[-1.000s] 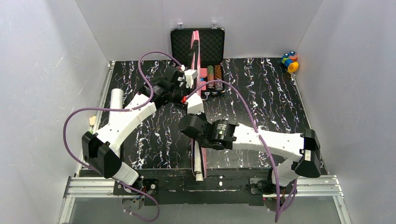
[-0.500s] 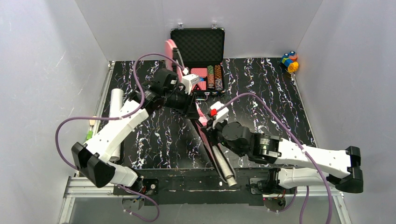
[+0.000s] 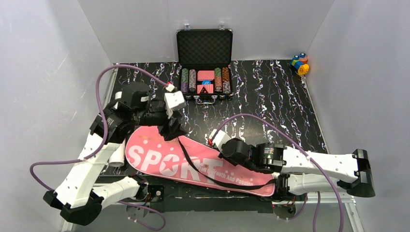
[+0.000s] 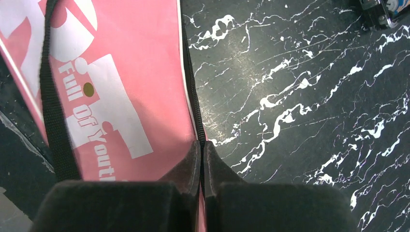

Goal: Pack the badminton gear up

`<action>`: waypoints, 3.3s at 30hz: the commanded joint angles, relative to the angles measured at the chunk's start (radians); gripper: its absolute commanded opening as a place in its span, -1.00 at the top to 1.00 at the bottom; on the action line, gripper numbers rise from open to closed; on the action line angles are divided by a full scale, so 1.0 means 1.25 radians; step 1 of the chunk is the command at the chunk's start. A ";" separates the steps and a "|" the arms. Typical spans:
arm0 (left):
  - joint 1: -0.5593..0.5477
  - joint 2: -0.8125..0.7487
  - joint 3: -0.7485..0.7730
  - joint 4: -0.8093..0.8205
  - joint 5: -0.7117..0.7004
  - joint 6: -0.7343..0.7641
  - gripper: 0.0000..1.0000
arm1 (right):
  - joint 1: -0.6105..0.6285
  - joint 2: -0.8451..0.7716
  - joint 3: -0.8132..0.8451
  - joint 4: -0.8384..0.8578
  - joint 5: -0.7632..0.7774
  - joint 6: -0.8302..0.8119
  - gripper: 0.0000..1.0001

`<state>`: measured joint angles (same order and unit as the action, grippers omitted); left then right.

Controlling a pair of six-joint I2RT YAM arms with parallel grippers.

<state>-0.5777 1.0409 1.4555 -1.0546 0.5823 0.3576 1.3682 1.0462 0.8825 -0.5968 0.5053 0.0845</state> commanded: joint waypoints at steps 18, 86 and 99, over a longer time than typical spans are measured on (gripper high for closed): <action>0.001 0.082 -0.242 0.043 0.014 0.359 -0.45 | -0.243 0.019 -0.132 0.220 -0.369 0.125 -0.58; 0.038 0.127 -0.101 -0.009 -0.070 0.616 -0.45 | 0.105 0.137 -0.168 0.839 0.455 -0.672 0.97; 0.026 0.176 -0.133 -0.086 -0.045 0.591 -0.43 | 0.147 0.178 -0.191 0.998 0.486 -0.807 0.97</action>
<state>-0.5388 1.2922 1.3357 -1.1847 0.5102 1.1221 1.5276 1.2602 0.6292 0.3862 1.0546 -0.8062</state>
